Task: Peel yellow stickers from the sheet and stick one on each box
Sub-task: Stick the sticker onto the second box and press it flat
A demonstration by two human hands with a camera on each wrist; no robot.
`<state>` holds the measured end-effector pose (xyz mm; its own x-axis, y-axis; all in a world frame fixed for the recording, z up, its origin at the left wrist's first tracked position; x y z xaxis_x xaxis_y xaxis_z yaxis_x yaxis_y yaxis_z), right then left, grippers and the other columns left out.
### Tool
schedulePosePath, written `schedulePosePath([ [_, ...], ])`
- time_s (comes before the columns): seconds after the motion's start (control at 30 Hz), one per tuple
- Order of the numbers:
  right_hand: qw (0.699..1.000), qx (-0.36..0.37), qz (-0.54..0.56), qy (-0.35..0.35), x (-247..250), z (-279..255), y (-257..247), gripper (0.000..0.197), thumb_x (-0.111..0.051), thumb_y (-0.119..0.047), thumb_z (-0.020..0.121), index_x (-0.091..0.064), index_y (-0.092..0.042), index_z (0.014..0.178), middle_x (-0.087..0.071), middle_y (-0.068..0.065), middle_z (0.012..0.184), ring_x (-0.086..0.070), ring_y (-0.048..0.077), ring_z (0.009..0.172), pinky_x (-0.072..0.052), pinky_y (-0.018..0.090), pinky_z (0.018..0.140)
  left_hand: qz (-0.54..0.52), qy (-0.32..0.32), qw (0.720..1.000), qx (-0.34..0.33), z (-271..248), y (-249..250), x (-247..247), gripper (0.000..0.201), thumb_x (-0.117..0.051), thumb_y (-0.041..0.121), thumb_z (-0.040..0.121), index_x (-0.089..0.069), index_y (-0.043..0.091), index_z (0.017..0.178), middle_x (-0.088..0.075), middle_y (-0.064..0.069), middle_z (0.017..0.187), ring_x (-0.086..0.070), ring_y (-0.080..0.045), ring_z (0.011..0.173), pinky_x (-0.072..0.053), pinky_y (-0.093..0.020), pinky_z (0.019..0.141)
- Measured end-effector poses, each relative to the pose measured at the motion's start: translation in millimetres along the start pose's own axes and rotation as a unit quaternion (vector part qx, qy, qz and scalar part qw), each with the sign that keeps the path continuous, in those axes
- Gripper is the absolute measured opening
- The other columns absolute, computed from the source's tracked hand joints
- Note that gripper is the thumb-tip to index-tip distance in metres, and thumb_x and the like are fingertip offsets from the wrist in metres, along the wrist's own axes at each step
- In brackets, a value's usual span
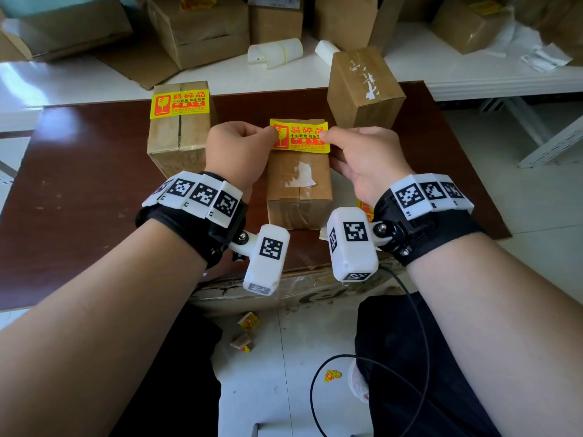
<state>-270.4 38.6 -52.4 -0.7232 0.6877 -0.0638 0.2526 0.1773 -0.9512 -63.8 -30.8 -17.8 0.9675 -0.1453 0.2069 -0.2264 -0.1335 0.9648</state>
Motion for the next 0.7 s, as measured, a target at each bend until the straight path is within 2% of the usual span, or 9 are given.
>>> schedulePosePath([
  [0.17,1.0,0.002,-0.007,-0.001,1.3,0.8,-0.1,0.024,-0.096,-0.012,0.075,-0.079,-0.008,0.092,-0.084,0.017,0.103,-0.081,0.036,0.106,-0.068,0.053,0.093,0.001,0.002,1.0,-0.006,1.0,-1.7,-1.1,0.015,-0.077,0.029,0.085,-0.072,0.021,0.073,-0.07,-0.003,0.074,-0.067,-0.018,0.071,-0.066,-0.05,0.082],
  [0.37,1.0,0.002,-0.007,-0.002,3.1,0.5,-0.4,0.027,-0.097,-0.012,0.076,-0.079,-0.006,0.096,-0.084,0.017,0.104,-0.081,0.036,0.107,-0.069,0.051,0.092,-0.001,0.008,1.0,-0.012,2.9,-2.9,-0.8,0.018,-0.078,0.029,0.083,-0.07,0.023,0.069,-0.066,0.002,0.068,-0.062,-0.017,0.067,-0.061,-0.036,0.07],
  [0.7,1.0,0.004,-0.019,-0.004,4.0,1.4,0.5,0.024,-0.097,-0.012,0.077,-0.08,-0.007,0.093,-0.085,0.015,0.102,-0.081,0.035,0.107,-0.068,0.051,0.095,-0.001,0.006,1.0,-0.018,1.6,-2.7,-1.4,0.019,-0.078,0.03,0.083,-0.07,0.023,0.068,-0.066,0.002,0.067,-0.063,-0.016,0.066,-0.061,-0.036,0.07],
])
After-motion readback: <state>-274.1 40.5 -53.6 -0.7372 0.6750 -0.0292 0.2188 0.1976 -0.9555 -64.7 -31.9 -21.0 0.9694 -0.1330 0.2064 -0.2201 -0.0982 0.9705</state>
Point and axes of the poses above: each hand's wrist, its own z-axis towards the middle knuckle, its own x-axis out of the back of the hand, y = z × x, the point moved 5 cm from there along z, towards the middle knuckle
